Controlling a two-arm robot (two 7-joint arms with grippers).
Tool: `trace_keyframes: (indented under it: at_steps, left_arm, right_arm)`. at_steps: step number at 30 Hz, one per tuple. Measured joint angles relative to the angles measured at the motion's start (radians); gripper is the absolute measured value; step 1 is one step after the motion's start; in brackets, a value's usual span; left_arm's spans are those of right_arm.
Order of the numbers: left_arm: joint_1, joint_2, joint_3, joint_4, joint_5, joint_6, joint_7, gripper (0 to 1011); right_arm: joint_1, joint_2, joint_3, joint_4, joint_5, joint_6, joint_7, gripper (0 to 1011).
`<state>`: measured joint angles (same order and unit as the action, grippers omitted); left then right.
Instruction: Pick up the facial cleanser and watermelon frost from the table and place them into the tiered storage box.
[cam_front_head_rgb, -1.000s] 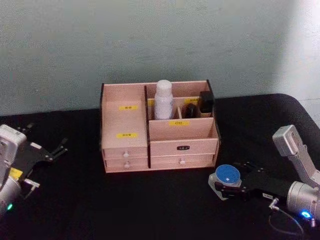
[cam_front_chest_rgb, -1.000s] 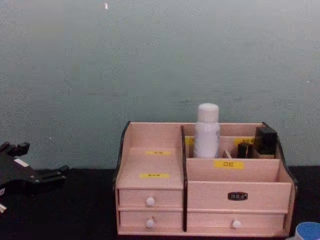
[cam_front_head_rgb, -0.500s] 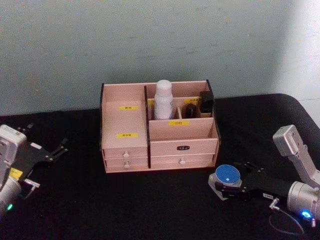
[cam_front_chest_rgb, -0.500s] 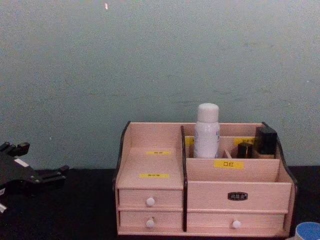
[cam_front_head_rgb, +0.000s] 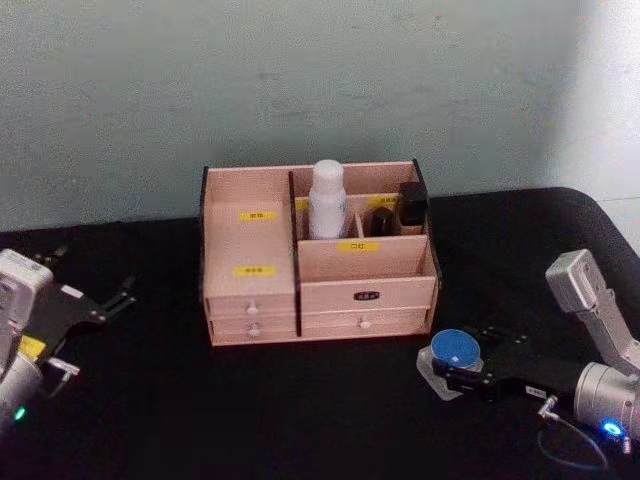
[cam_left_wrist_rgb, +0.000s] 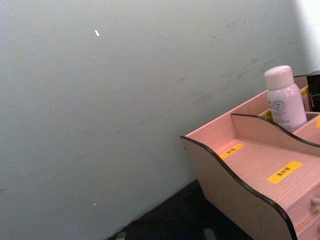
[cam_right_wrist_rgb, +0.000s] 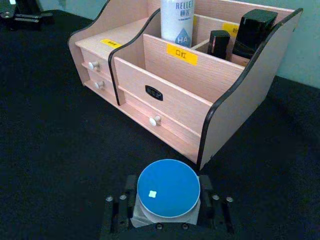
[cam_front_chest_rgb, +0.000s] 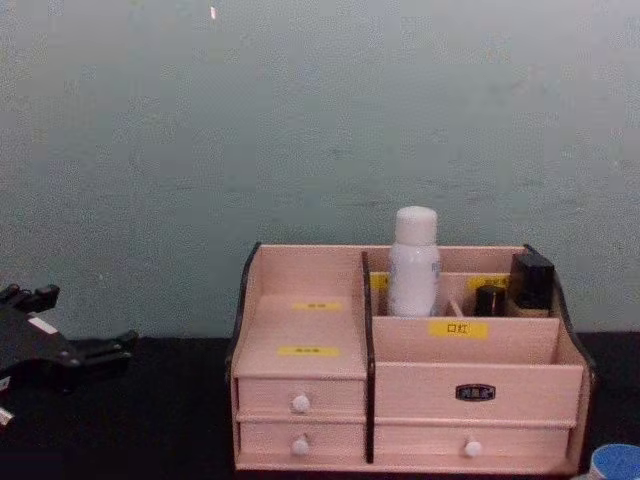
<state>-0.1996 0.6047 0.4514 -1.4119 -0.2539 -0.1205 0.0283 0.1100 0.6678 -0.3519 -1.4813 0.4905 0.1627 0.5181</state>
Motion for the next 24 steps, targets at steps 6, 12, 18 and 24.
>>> trace_keyframes:
  at_steps: [6, 12, 18, 24]
  left_arm:
    - [0.000, 0.000, 0.000, 0.000, 0.000, 0.000, 0.000, 1001]
    - [0.000, 0.000, 0.000, 0.000, 0.000, 0.000, 0.000, 1001]
    - [0.000, 0.000, 0.000, 0.000, 0.000, 0.000, 0.000, 1001]
    - [0.000, 0.000, 0.000, 0.000, 0.000, 0.000, 0.000, 1001]
  right_arm:
    - [0.000, 0.000, 0.000, 0.000, 0.000, 0.000, 0.000, 724]
    - [0.000, 0.000, 0.000, 0.000, 0.000, 0.000, 0.000, 724]
    - [0.000, 0.000, 0.000, 0.000, 0.000, 0.000, 0.000, 724]
    - [0.004, 0.003, -0.008, 0.001, -0.006, -0.011, 0.018, 724]
